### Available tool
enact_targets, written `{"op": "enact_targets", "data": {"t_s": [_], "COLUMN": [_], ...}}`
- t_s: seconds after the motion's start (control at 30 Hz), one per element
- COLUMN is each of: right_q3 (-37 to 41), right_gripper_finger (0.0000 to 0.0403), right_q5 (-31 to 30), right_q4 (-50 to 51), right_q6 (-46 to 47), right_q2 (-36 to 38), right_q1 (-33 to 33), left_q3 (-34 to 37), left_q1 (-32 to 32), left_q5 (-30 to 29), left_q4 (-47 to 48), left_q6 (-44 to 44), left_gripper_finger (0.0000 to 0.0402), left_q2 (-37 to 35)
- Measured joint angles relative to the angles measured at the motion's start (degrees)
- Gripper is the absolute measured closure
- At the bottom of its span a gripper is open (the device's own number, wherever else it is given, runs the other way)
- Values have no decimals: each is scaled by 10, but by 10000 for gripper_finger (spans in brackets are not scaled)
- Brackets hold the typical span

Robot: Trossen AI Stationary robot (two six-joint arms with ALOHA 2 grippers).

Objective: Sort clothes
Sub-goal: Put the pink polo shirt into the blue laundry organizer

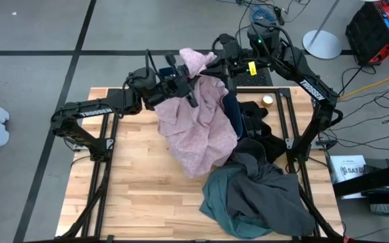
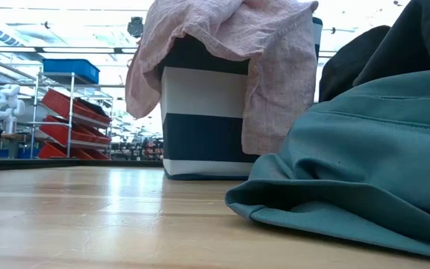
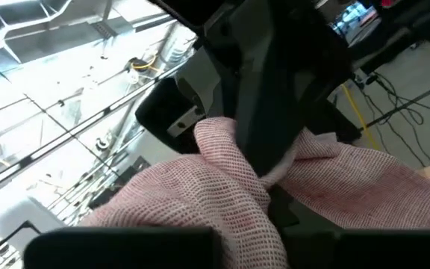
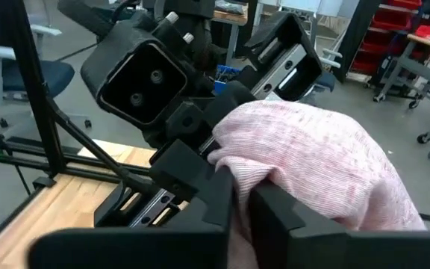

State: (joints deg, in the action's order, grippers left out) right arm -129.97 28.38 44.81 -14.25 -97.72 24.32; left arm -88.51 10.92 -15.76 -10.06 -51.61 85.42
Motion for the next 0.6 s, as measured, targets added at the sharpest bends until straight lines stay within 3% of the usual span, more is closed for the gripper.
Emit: {"op": "enact_targets", "data": {"t_s": [0.2,0.4,0.6], "right_q3": [0,1,0], "right_gripper_finger": [265,148,109], "right_q5": [-3,-78,-139], "right_q4": [12,21,4], "right_q6": [-43,-104,-101], "right_q2": [1,26,75], "right_q1": [-1,0,0], "left_q3": [-1,-1,-1], "left_q1": [0,0,-10], "left_q5": [-17,-53,-108], "left_q4": [0,1,5], "left_q6": [-2,-9,-13], "left_gripper_finger": [375,375,375], "left_q2": [1,1,-11]}}
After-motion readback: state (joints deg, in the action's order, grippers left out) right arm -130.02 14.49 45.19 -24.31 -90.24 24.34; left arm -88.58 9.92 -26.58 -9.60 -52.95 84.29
